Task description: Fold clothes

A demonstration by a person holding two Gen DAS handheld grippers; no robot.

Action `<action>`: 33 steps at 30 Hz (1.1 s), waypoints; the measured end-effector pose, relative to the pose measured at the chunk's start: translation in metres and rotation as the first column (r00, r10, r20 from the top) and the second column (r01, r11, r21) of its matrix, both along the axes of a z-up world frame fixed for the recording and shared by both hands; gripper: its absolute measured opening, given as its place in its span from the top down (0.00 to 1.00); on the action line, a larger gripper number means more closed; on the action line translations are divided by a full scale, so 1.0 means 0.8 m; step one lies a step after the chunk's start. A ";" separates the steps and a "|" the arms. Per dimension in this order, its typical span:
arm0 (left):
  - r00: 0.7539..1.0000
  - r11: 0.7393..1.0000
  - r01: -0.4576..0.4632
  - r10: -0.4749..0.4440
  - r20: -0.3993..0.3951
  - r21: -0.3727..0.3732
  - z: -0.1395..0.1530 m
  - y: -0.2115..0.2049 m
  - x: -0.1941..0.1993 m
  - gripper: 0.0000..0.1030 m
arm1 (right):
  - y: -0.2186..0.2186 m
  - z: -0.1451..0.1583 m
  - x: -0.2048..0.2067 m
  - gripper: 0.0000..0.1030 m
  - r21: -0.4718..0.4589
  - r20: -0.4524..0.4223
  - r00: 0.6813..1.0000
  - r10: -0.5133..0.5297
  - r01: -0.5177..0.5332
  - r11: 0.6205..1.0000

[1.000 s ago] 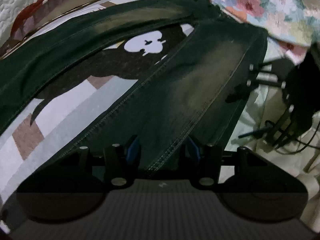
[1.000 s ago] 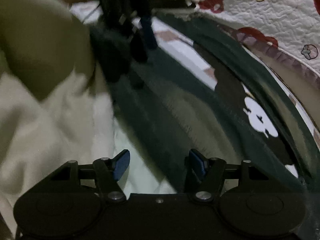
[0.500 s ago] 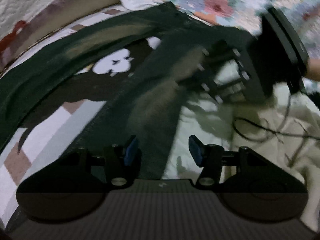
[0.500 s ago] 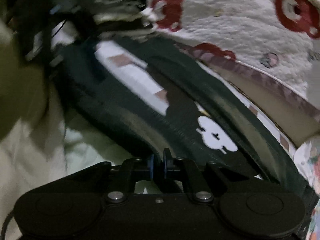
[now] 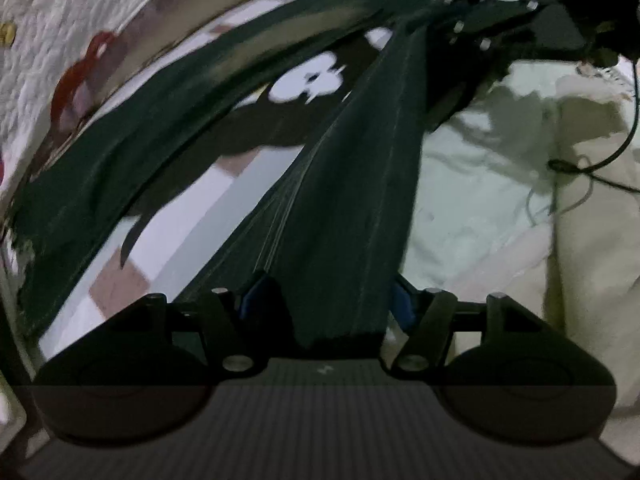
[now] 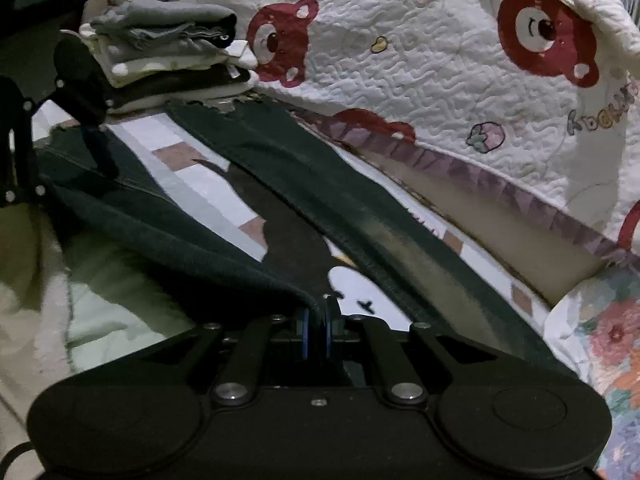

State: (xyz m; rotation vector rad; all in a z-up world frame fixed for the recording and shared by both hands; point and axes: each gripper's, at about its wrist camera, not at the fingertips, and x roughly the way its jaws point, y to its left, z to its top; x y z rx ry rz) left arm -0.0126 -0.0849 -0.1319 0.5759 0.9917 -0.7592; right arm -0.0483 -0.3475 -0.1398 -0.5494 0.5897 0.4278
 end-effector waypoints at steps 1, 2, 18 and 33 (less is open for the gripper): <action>1.000 0.999 0.004 -0.004 -0.010 0.047 -0.005 0.000 0.002 0.81 | 0.001 0.001 0.003 0.94 -0.002 0.010 1.000 -0.008 0.008 1.000; 1.000 0.997 0.009 -0.009 0.010 0.081 -0.005 -0.002 0.002 0.89 | 0.003 0.003 0.007 0.94 -0.009 0.019 1.000 -0.012 0.012 1.000; 0.915 0.982 -0.068 -0.008 0.403 0.174 0.033 -0.005 0.049 0.94 | -0.059 -0.040 0.066 0.91 -0.124 -0.104 0.977 -0.186 0.173 0.977; 0.913 0.993 -0.100 0.068 0.402 0.058 0.010 0.020 0.071 0.89 | -0.289 -0.049 -0.053 0.54 0.250 -0.268 0.627 -0.732 0.779 0.575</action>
